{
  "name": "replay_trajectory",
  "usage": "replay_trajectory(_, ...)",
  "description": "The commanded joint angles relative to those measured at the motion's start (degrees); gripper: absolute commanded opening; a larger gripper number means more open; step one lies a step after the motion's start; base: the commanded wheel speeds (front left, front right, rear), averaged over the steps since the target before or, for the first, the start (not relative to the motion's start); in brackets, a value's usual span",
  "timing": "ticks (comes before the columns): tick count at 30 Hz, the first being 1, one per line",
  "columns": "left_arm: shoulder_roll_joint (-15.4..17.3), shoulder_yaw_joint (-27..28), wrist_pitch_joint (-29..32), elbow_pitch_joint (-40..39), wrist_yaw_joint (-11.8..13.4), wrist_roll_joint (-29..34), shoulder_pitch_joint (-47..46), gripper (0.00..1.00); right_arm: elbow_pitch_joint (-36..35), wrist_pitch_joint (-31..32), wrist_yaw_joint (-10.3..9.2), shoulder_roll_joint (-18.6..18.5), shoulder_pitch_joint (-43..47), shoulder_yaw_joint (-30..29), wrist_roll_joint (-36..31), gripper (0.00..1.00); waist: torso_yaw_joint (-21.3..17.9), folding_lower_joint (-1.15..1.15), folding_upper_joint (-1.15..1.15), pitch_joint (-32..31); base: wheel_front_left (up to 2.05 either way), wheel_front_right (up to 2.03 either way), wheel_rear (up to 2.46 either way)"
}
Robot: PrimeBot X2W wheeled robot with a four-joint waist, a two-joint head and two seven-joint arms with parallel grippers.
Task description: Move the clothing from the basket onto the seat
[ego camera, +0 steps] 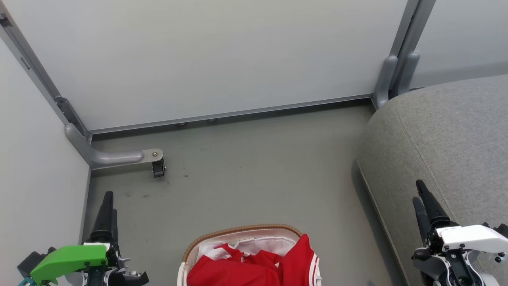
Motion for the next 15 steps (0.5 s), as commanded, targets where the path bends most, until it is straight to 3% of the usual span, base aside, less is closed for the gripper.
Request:
replay_trajectory(1, 0.64, -0.11, -0.71, -0.56, -0.08, 2.94, -1.80, 1.00, -1.17, -0.71, 0.00, -1.01, -1.31, 0.17, -2.28, 1.00, 0.00, 0.00, 0.00, 0.02, 0.00, 0.00, 0.00)
replay_trajectory(15, 1.26, -1.49, -3.99, 0.24, -0.13, 21.67, -2.10, 1.00, -1.06, -4.06, 0.01, -2.91, -2.07, 2.20, -17.26, 1.00, 0.01, 0.00, 0.00, 0.07, 0.00, 0.00, 0.00)
